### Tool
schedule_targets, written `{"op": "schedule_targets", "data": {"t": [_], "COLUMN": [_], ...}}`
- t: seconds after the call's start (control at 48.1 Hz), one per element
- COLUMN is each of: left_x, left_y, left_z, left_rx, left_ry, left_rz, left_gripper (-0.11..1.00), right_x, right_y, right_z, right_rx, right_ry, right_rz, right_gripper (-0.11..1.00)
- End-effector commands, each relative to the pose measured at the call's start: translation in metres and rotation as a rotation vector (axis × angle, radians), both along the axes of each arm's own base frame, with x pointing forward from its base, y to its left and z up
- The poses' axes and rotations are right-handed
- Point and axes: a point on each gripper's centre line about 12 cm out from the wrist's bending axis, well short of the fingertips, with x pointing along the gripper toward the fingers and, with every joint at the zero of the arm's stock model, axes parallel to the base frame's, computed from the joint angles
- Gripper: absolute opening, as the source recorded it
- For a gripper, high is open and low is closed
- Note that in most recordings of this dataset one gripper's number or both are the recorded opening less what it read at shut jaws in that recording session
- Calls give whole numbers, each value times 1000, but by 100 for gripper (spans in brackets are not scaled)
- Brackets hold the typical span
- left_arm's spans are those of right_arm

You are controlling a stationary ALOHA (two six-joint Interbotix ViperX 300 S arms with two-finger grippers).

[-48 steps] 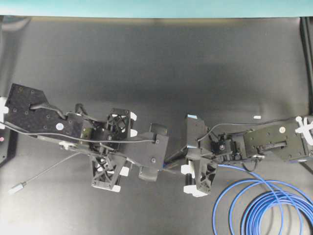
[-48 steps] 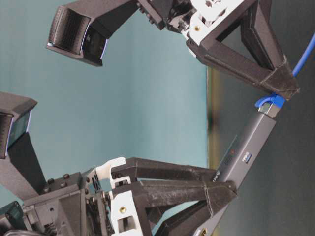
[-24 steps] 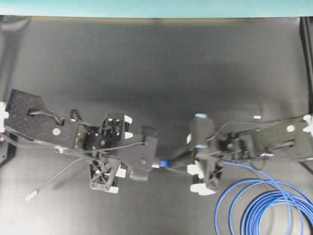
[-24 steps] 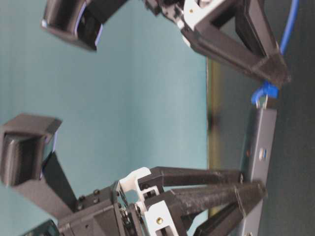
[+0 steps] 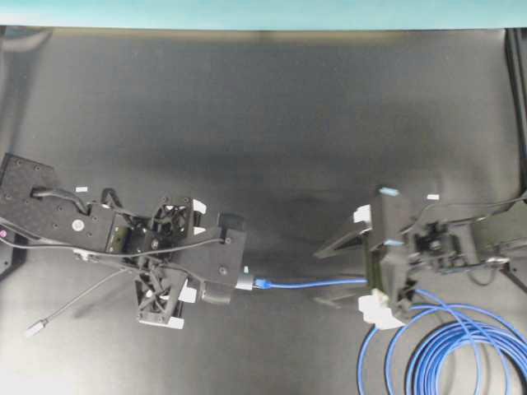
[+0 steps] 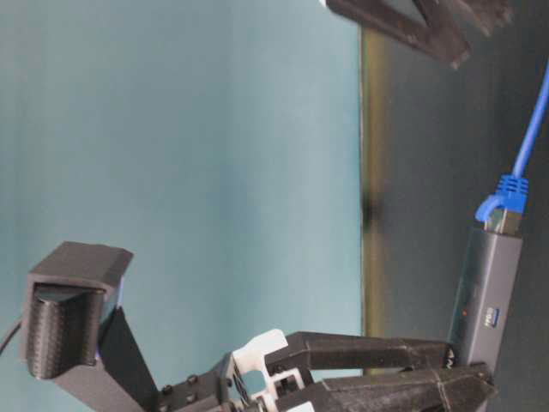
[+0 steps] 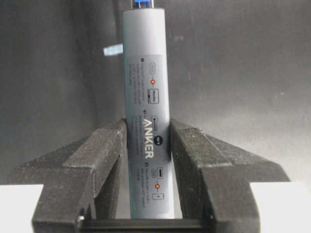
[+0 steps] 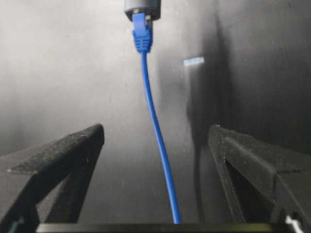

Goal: Insert the LAN cable into the hub.
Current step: 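Open the right gripper and withdraw it from the inserted plug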

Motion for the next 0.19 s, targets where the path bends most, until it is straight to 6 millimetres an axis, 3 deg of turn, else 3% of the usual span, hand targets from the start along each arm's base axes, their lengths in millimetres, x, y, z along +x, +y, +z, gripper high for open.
{"op": "schedule_targets", "data": {"t": [0.0,0.166], "left_x": [1,1], "left_y": [-1,0], "left_z": [8,5], "left_rx": [-5,-8], "left_ry": [-29,-39], "left_rz": [0,4], "left_gripper": [29,29], "right_x": [-5,-18], "right_y": [0,-3], "right_z": [11,15], "right_rx": [18,26], "right_ry": [-39,-53], "right_rz": [0,-2], "right_gripper": [84,84]}}
